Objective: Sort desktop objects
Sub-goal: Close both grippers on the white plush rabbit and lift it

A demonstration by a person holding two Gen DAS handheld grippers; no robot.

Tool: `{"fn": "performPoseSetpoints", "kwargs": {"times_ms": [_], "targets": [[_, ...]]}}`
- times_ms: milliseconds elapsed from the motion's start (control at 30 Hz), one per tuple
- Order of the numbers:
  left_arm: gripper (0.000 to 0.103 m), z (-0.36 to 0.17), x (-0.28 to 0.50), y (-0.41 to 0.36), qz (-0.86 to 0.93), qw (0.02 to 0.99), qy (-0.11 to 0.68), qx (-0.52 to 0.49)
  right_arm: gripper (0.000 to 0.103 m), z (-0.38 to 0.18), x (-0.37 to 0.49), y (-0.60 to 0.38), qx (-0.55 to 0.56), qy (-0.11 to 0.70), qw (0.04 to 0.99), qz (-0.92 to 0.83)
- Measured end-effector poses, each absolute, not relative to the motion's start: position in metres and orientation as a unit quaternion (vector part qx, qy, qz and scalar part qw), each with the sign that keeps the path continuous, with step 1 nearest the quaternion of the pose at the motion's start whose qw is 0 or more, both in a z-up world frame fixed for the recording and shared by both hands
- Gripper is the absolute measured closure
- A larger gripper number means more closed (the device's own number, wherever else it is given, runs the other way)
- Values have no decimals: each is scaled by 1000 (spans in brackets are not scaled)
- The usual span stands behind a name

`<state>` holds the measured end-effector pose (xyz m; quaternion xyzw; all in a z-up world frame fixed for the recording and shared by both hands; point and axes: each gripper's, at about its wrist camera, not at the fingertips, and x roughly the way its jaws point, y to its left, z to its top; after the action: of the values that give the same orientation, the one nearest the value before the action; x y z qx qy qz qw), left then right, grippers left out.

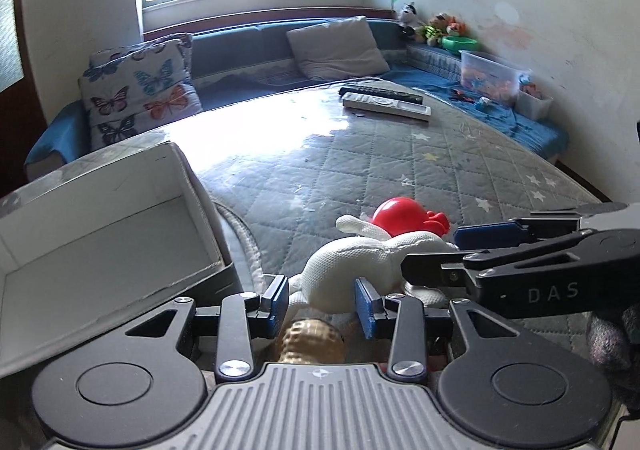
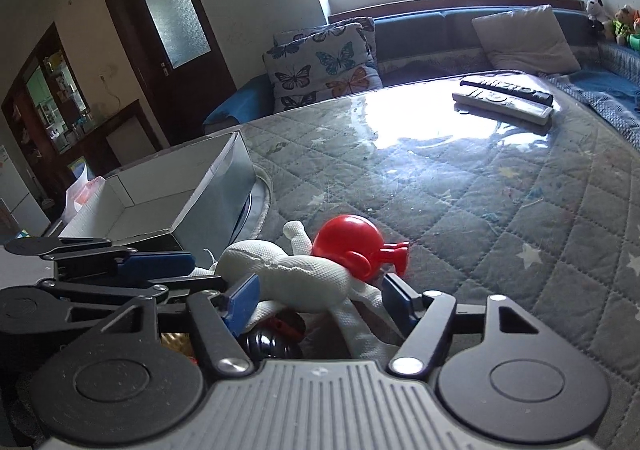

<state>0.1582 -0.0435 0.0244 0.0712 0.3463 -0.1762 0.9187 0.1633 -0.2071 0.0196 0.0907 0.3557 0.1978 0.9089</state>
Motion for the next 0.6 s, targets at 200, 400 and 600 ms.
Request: {"fn": "performPoseSetpoints", "kwargs": {"times_ms": [200,400,600], "targets": [[63,21,168,-38,-209,911,350,65,42,14,171,-209,103,367,901,208],[62,16,176,-32,-225,904,360,51,54,12,175,-212,111,373,896,215],[62,14,181,-31,-223,902,365,54,54,11,179,-212,114,373,895,218]]}}
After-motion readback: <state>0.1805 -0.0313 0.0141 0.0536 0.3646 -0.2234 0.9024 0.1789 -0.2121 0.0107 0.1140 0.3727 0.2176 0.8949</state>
